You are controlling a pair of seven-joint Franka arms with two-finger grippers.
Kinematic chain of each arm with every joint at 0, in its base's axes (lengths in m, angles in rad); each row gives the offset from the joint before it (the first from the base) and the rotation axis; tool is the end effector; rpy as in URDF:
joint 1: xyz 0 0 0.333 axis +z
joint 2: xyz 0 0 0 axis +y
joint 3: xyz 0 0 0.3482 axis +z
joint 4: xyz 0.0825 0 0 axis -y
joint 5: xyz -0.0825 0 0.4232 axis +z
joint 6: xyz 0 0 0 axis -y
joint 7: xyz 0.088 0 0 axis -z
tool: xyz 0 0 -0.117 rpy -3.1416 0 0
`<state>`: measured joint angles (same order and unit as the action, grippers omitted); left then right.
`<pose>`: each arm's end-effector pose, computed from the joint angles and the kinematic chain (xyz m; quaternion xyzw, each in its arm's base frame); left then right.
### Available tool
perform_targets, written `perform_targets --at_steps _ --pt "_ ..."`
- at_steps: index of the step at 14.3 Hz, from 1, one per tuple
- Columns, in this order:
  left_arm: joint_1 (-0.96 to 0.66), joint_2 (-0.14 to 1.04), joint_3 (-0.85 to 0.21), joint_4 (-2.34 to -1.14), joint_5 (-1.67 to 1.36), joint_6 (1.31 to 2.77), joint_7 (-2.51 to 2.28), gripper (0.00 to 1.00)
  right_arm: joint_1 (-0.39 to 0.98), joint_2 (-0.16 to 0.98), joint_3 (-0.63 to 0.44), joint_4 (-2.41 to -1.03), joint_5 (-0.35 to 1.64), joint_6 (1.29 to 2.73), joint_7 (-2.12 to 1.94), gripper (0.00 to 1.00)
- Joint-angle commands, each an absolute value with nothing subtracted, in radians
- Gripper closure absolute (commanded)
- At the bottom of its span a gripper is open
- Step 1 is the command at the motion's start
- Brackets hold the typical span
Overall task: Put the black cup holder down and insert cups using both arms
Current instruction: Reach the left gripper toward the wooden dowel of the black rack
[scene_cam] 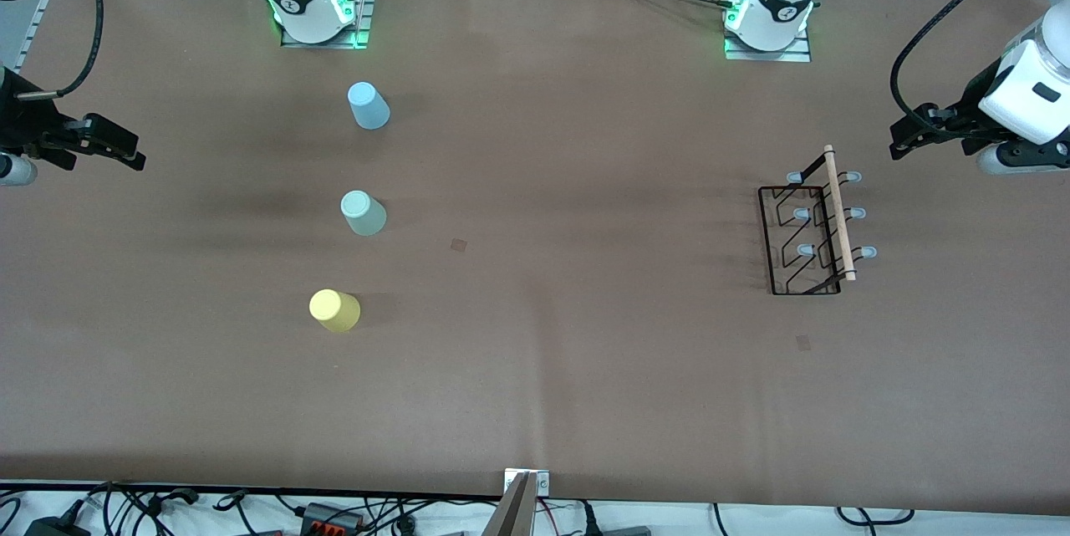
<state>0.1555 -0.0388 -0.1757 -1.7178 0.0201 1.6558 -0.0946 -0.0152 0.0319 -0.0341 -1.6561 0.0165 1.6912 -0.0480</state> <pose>0.5839 -0.0113 0.6011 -0.9992 -0.0363 0.0111 0.0140 0.6112 -0.0281 0.5941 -1.0000 0.0016 -0.0020 0.0076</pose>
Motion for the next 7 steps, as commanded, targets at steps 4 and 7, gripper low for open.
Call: perform_targets --at_steps 4,7 --pt "0.161 -0.026 -0.173 -1.7 0.002 1.637 -0.084 0.0 -0.02 0.005 -0.026 -1.672 0.006 1.683 -0.057 0.0" --pt "0.158 0.033 -0.176 -1.707 0.002 1.655 -0.081 0.0 -0.021 0.006 -0.026 -1.672 0.006 1.683 -0.055 0.0"
